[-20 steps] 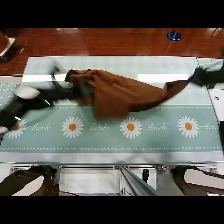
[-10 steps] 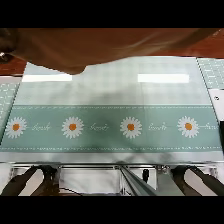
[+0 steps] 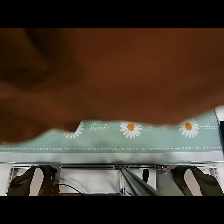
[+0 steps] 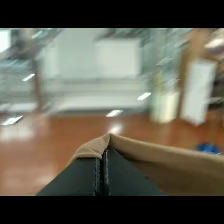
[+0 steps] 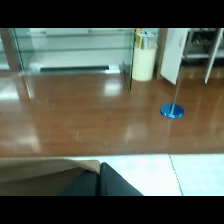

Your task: Fold the shirts.

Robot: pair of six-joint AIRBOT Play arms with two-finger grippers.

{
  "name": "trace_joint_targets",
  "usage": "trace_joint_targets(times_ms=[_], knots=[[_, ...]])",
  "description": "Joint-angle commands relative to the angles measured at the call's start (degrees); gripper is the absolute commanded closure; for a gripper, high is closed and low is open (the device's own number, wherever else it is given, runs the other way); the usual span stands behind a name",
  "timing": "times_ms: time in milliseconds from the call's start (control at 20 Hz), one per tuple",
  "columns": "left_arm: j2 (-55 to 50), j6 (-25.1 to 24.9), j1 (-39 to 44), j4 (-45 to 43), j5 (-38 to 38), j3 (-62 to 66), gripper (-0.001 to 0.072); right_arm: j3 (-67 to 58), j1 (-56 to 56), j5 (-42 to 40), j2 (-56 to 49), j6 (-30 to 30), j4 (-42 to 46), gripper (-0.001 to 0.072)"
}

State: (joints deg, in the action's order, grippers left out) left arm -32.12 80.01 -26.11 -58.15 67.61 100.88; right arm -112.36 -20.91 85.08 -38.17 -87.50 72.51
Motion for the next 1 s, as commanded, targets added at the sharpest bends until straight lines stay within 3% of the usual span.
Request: trace_joint_targets(times_ms=[0, 250, 450, 550, 800, 950], knots=[[2.51, 2.86, 6.19, -12.24, 3.98, -3.65, 0.0694, 5.79, 0.07, 2.73, 3.23, 0.22, 1.95, 0.0693], [0.61, 5.35, 8.15, -9.20, 4.02, -23.39, 0.0694, 21.94, 0.07, 0.37, 0.94, 4.17, -6.62, 0.0693], [-10.58, 2.71, 10.03, 1.31, -5.99, -36.59, 0.0694, 30.45, 0.07, -5.46, -11.54, 11.67, -17.22, 0.0693], [-20.15, 2.75, 13.73, 2.73, -13.27, -37.38, 0.0694, 30.64, 0.07, -6.67, -21.29, 15.23, -19.85, 0.0693], [-43.65, 4.09, 20.55, 7.78, -29.81, -30.86, 0.0694, 29.35, 0.07, -12.31, -45.53, 16.90, -26.16, 0.0693], [-56.30, 4.09, 20.79, 9.33, -31.32, -22.64, 0.0694, 21.90, 0.09, -15.30, -57.37, 15.04, -26.16, 0.0693]])
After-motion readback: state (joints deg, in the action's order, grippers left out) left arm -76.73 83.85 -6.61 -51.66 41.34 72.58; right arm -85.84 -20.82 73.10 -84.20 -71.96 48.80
